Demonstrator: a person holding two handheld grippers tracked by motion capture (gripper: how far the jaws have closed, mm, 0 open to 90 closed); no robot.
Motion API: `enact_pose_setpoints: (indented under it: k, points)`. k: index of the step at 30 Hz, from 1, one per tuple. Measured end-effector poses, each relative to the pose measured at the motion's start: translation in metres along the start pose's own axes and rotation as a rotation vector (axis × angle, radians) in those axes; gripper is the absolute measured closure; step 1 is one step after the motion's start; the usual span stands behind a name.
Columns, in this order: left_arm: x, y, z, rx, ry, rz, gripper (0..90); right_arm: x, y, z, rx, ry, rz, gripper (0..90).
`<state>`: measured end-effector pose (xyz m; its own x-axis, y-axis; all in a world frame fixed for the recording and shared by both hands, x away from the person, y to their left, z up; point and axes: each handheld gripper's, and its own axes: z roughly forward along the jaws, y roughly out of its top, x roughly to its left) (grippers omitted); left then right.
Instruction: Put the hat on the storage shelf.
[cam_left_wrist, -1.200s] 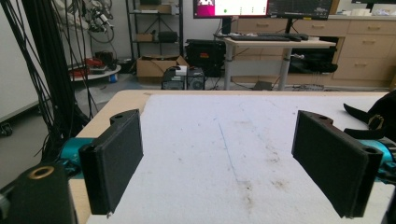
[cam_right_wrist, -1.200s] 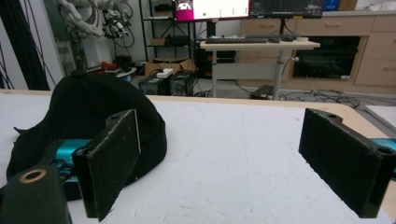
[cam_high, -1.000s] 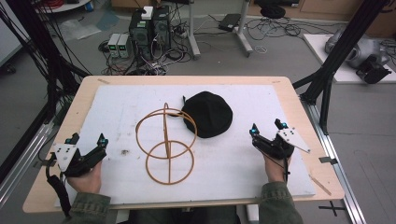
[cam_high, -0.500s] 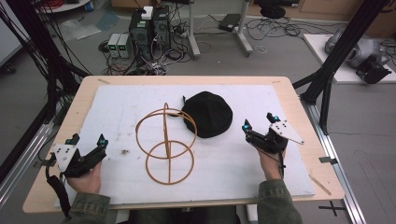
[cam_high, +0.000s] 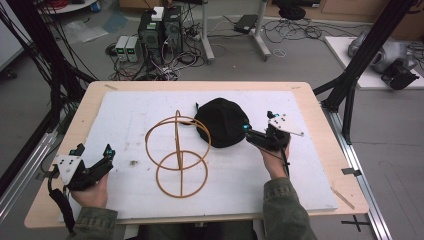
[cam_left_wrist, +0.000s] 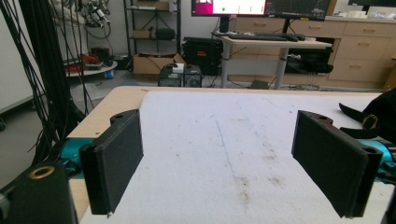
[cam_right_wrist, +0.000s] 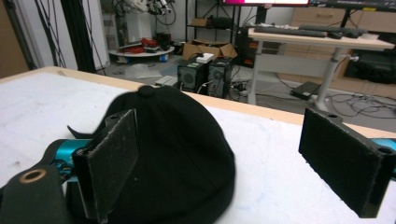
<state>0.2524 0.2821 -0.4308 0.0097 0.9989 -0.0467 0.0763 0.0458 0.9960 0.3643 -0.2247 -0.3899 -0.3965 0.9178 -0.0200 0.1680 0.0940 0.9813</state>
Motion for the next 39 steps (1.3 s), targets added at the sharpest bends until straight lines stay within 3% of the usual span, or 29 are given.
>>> enact_pose_setpoints:
  k: [5,7,24,35,39]
  points:
    - [0.000,-0.001,0.002,0.003,-0.002,-0.002,16.8,0.010,0.006,0.016,0.018,0.008,-0.019,11.6]
    - [0.000,-0.001,0.001,-0.001,-0.001,-0.002,16.8,0.013,0.006,0.019,0.008,0.014,-0.016,11.7]
    - [0.001,0.000,0.003,0.002,-0.013,-0.018,17.2,0.030,0.008,0.045,0.093,0.079,-0.063,11.6]
    - [-0.002,0.001,0.005,0.003,-0.027,-0.020,17.2,0.047,0.012,0.061,0.138,0.080,-0.094,11.6]
    - [-0.001,0.002,0.004,-0.003,-0.039,-0.037,17.2,0.056,0.010,0.073,0.200,0.048,-0.109,11.7]
